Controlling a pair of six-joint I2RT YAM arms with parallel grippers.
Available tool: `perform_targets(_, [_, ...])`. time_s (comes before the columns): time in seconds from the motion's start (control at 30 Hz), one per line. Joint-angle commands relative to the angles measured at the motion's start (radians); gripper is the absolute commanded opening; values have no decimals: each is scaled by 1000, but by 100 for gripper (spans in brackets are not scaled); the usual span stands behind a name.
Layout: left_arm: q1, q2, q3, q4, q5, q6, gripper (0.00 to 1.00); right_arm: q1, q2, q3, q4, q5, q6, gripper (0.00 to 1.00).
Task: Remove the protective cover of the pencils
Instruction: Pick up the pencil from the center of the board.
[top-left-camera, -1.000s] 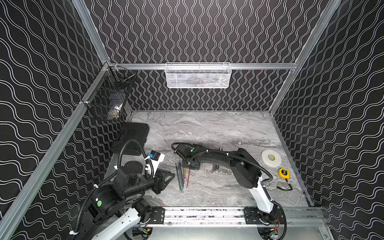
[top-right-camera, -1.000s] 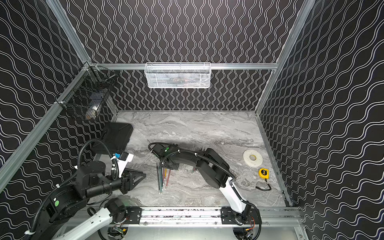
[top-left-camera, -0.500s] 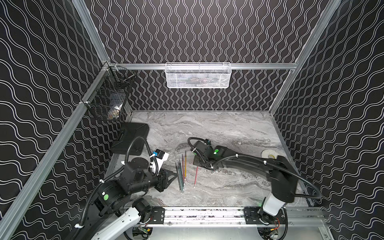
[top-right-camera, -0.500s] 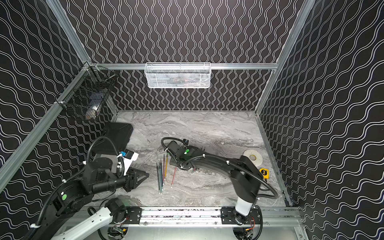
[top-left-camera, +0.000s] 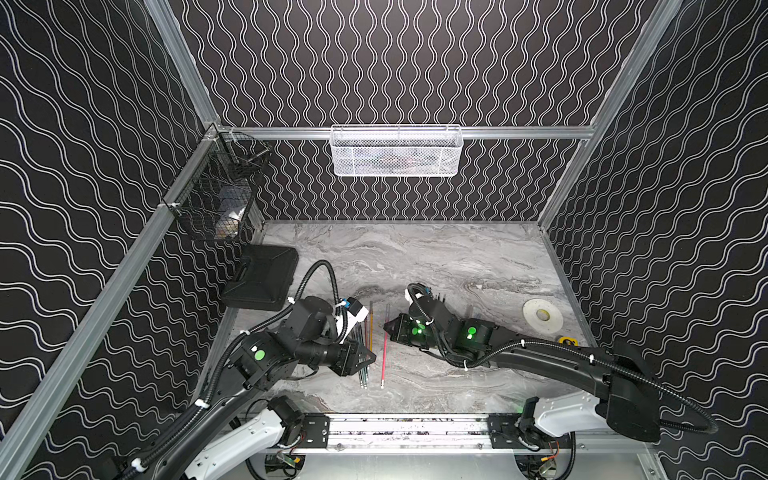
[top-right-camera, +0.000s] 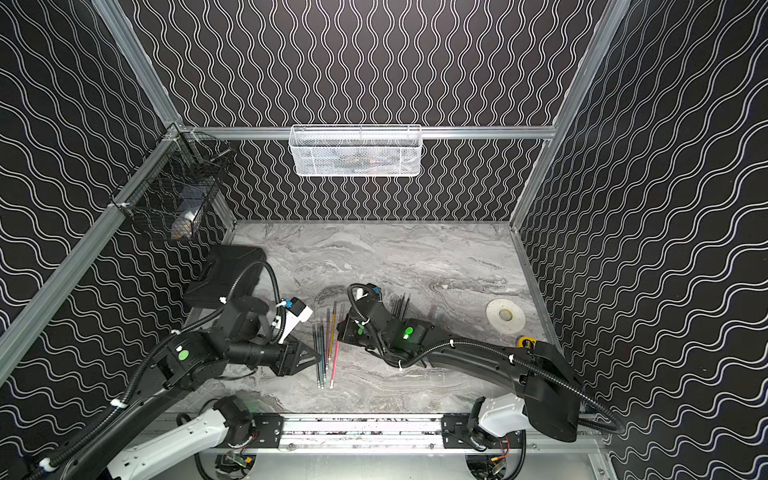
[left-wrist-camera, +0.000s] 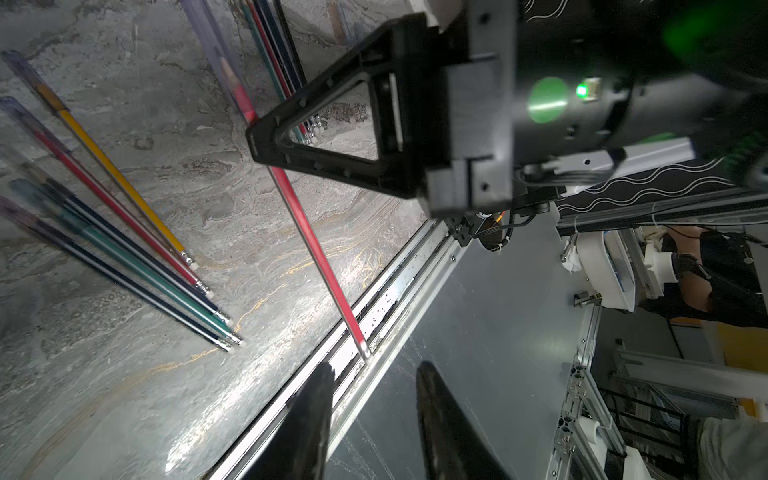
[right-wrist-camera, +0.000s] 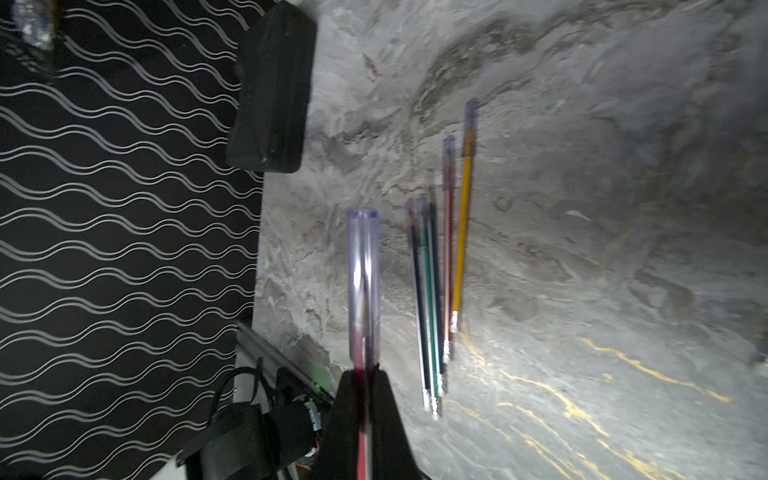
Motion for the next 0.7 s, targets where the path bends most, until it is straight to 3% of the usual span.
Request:
perform_targets(0.0, [2,3,0,18,-14,17,38,25,-16,-6,120,22,22,3])
perform_targets(0.4, [2,6,2,9,-95,-11,38,123,-89,-49,219,186,106,3])
perform_targets(0.67, [2,3,0,12,-88,-10,38,137,-118,-46,211,216,116,3])
